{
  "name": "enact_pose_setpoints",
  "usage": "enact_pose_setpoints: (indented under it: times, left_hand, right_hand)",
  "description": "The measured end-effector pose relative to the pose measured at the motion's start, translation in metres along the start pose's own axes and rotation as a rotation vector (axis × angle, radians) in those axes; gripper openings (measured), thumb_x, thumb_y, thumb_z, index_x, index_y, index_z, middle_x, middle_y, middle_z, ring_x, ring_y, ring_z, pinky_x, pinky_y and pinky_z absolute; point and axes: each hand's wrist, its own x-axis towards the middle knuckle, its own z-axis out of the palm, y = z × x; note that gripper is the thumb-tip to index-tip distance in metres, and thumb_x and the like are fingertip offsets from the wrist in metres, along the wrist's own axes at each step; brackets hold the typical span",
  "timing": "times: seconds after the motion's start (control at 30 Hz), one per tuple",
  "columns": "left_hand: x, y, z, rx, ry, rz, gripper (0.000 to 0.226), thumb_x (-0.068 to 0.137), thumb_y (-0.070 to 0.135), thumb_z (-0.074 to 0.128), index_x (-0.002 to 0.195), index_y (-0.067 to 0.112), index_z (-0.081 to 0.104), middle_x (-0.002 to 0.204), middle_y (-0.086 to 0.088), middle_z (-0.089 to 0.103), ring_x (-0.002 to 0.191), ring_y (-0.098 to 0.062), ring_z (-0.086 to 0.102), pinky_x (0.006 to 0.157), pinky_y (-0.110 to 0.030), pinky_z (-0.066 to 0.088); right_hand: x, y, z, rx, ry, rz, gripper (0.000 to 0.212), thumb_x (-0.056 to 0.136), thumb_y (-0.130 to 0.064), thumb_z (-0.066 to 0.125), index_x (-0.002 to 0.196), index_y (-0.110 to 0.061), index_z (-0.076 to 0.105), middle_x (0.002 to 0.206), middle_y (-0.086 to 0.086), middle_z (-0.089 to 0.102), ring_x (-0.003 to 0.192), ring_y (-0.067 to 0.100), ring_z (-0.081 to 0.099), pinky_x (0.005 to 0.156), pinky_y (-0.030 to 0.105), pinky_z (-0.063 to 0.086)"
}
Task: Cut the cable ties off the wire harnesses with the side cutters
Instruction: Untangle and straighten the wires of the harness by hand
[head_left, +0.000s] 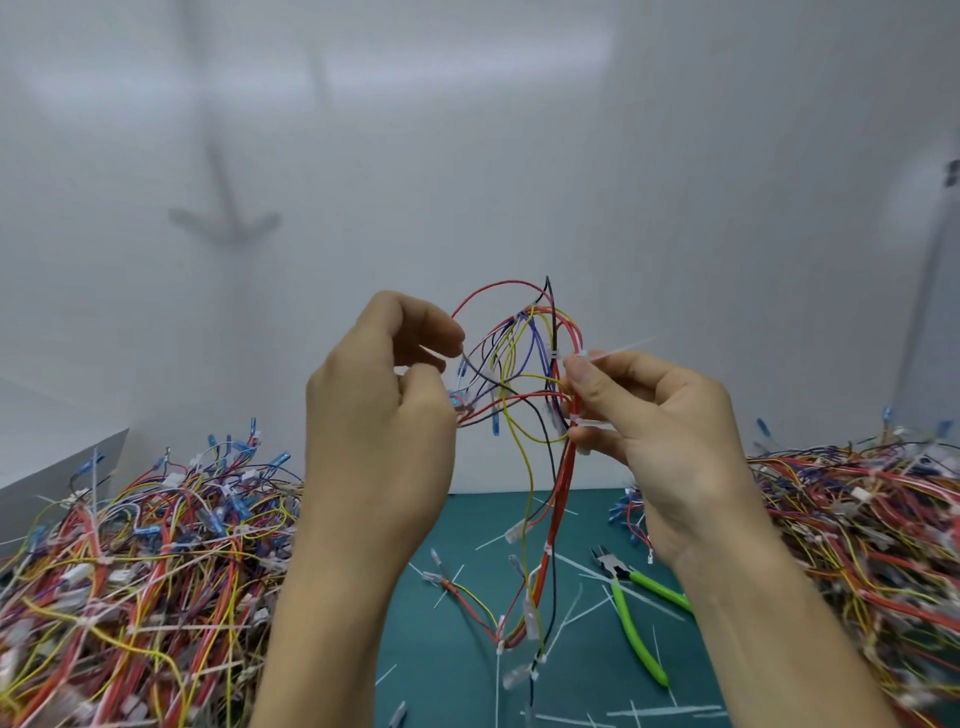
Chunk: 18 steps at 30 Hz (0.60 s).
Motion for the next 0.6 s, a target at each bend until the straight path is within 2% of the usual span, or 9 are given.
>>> enact_pose_setpoints:
  times: [0.07,0.13,0.23,0.33,0.47,0.6]
  left_hand:
    - [0.0007,0.0035,0.0007,-0.041,0.053,-0.006,0.030,0.074,0.008,0.039,0.078,0.027,0.062,0.078,0.016,0.067,0.071,-0.005,0.060,0.064,-0.018,0.047]
    - [0.0010,0.0042,0.0001,-0.043,0.044,-0.020,0.027,0.074,0.013,0.041,0.075,0.027,0.064,0.078,0.019,0.068,0.071,-0.005,0.061,0.061,-0.013,0.046]
    - [0.0002,0.0020,0.0001,-0.005,-0.059,-0.042,0.024,0.081,0.012,0.049,0.075,0.027,0.066,0.077,0.018,0.069,0.071,-0.007,0.065,0.058,-0.017,0.048]
    - [-0.0021,0.0006,0.0033,0.068,-0.160,-0.028,0.024,0.086,0.009,0.056,0.076,0.028,0.068,0.072,0.018,0.068,0.066,-0.005,0.063,0.050,-0.012,0.041]
    - [-0.0057,0.0011,0.0063,0.163,-0.344,0.002,0.016,0.086,0.019,0.062,0.078,0.031,0.070,0.077,0.024,0.068,0.074,0.002,0.064,0.061,-0.007,0.042]
    - [-0.0085,-0.0045,0.0081,0.262,-0.534,-0.026,0.013,0.085,0.035,0.063,0.083,0.031,0.075,0.078,0.022,0.071,0.079,0.008,0.063,0.072,-0.014,0.047]
  right_hand:
    - [0.0007,0.0004,-0.0001,-0.004,0.002,0.002,0.006,0.084,-0.008,0.074,0.079,-0.011,0.072,0.065,0.001,0.071,0.056,0.011,0.062,0.048,0.020,0.053]
    - [0.0011,0.0010,0.0003,0.001,0.006,0.009,0.006,0.083,-0.008,0.074,0.079,-0.011,0.072,0.062,0.000,0.070,0.051,0.011,0.060,0.048,0.020,0.053]
    - [0.0005,0.0012,0.0013,0.003,-0.001,0.010,0.007,0.082,-0.008,0.075,0.077,-0.012,0.072,0.061,0.002,0.070,0.045,0.012,0.058,0.048,0.022,0.051]
    - [0.0000,0.0013,0.0015,-0.011,-0.017,0.002,0.006,0.082,-0.008,0.076,0.078,-0.011,0.072,0.063,0.003,0.071,0.048,0.012,0.060,0.049,0.024,0.053]
    - [-0.0005,0.0020,0.0015,-0.021,-0.045,0.000,0.007,0.081,-0.008,0.076,0.077,-0.012,0.073,0.065,0.002,0.072,0.053,0.012,0.062,0.052,0.024,0.055]
    - [-0.0007,0.0029,0.0006,-0.049,-0.074,-0.012,0.007,0.083,-0.008,0.075,0.079,-0.014,0.074,0.068,0.002,0.073,0.056,0.011,0.064,0.053,0.026,0.056]
